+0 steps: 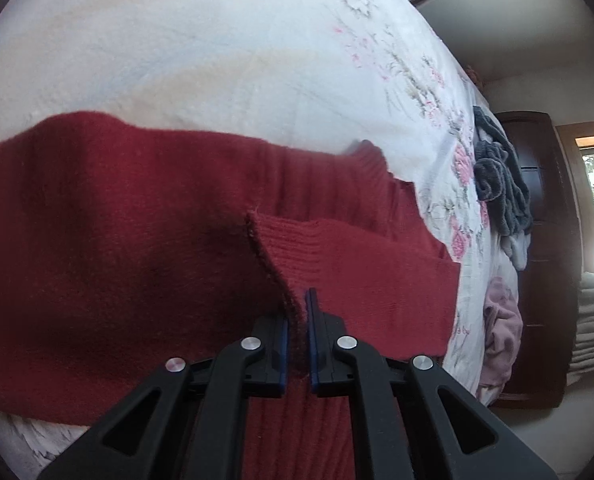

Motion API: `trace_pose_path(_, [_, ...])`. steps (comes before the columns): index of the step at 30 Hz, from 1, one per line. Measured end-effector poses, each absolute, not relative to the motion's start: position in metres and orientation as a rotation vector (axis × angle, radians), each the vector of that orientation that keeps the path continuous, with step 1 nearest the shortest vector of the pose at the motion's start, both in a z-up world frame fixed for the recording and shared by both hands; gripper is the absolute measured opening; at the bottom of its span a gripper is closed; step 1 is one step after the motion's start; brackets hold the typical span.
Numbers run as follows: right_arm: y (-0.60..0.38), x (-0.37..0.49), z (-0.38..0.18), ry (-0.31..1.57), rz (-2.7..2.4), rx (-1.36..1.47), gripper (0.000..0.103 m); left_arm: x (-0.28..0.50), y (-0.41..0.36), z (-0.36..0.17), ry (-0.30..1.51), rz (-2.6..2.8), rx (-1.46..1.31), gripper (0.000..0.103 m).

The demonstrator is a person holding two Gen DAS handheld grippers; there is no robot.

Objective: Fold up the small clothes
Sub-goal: 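Open the right tool and release the sleeve onto the sweater body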

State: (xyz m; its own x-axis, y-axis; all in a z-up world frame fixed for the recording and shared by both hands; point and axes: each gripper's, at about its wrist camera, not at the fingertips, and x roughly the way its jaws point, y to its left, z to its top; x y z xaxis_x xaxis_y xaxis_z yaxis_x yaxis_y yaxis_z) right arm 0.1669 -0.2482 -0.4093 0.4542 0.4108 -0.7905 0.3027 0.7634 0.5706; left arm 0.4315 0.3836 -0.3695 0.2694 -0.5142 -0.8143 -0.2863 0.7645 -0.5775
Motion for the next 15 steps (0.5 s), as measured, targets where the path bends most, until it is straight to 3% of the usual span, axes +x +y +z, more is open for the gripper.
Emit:
trace_pose_path(2, [-0.247,0.168,-0.409,1.129,0.073,0.736,0.016,0.430,0.383,-0.384,1.369,-0.140,-0.705,0.008])
trace_pose_path(5, [-0.246,0.168,-0.409,1.129,0.072,0.736,0.016,0.425,0.382,-0.367,1.322,-0.029,-0.627,0.017])
trace_pose_path(7, [-0.245,0.168,-0.409,1.129,0.071,0.735,0.016,0.420,0.378,-0.341,1.229,-0.014,-0.601,0.044])
trace_pose_path(8, [-0.245,0.169,-0.410,1.129,0.071,0.735,0.016,0.416,0.374,-0.328,1.174,-0.046,-0.631,0.048])
trace_pose_path(11, [-0.245,0.169,-0.410,1.131,0.071,0.732,0.016,0.421,0.348,-0.322,1.169,-0.211,-0.692,0.049])
trace_pose_path(15, [-0.243,0.169,-0.408,1.134,0.063,0.715,0.016,0.434,0.334,-0.369,1.311,-0.146,-0.645,0.043])
